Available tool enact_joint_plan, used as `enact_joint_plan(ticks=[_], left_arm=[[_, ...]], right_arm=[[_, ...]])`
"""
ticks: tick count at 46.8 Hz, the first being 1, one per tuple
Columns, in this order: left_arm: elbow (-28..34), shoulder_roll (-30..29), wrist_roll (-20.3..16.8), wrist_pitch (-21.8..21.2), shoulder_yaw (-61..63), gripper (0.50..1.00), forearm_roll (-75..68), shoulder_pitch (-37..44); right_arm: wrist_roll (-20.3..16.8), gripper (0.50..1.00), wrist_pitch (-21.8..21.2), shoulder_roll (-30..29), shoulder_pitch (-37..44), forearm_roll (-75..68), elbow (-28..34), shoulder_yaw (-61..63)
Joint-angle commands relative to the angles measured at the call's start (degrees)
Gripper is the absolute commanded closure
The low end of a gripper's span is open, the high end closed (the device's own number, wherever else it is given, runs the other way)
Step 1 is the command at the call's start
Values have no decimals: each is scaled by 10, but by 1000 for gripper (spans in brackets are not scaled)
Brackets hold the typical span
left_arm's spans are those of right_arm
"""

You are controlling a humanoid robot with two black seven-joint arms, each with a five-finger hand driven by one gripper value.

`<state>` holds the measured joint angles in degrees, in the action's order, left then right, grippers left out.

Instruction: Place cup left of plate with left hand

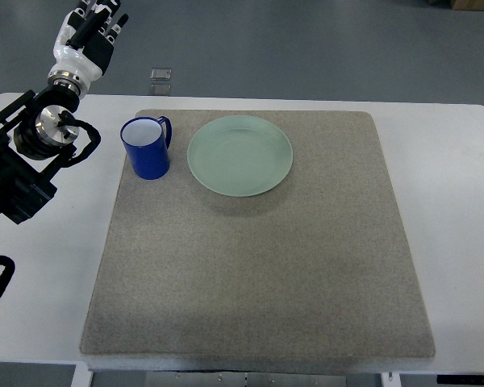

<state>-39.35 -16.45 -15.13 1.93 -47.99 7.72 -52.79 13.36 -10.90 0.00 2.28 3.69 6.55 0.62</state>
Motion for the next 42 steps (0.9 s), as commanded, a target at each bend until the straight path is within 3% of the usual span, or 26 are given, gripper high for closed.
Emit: enact_joint_plan(ticks=[1,16,42], left_arm=[[2,0,5,2,0,506,25,-3],[49,-1,4,97,1,506,20,-9],[63,27,3,91,6,506,19,-9]], right_arm=[[0,568,0,0,-1,0,0,0],[0,568,0,0,0,0,0,0],[0,568,0,0,0,0,0,0]])
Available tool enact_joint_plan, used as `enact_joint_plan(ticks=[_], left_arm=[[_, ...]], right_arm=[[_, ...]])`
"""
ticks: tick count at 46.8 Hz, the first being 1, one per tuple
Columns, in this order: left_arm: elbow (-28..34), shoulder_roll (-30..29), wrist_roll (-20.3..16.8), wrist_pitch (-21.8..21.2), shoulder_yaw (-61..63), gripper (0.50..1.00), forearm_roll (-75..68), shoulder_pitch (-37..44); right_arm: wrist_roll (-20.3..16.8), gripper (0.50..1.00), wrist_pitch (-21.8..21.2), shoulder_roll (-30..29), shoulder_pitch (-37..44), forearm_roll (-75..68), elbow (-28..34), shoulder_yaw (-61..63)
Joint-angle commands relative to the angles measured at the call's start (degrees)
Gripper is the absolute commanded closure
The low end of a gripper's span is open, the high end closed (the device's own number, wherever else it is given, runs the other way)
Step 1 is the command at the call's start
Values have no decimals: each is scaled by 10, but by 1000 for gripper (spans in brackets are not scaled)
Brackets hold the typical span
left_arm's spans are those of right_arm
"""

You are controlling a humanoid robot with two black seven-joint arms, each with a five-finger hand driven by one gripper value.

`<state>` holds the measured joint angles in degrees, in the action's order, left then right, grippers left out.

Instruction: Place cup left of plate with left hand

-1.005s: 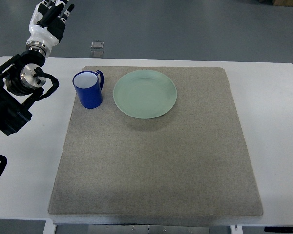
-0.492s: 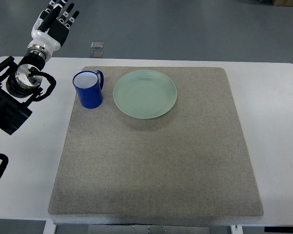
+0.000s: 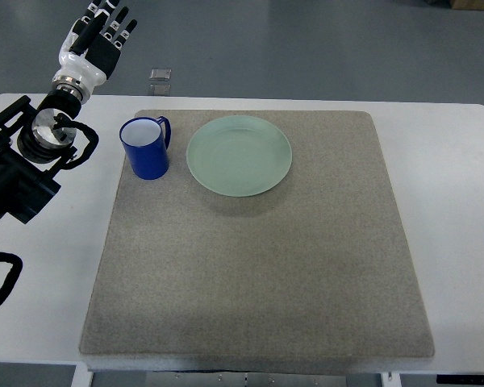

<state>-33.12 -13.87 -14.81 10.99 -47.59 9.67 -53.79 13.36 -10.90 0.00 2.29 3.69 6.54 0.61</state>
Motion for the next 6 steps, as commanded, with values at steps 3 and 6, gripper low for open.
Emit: enact_joint_plan(ticks=[3,6], left_arm=[[1,2,0,0,2,504,0,1],[1,2,-1,0,2,504,0,1]], right_arm=[[0,568,0,0,0,1,0,0],[0,568,-2,0,-2,4,2,-1]])
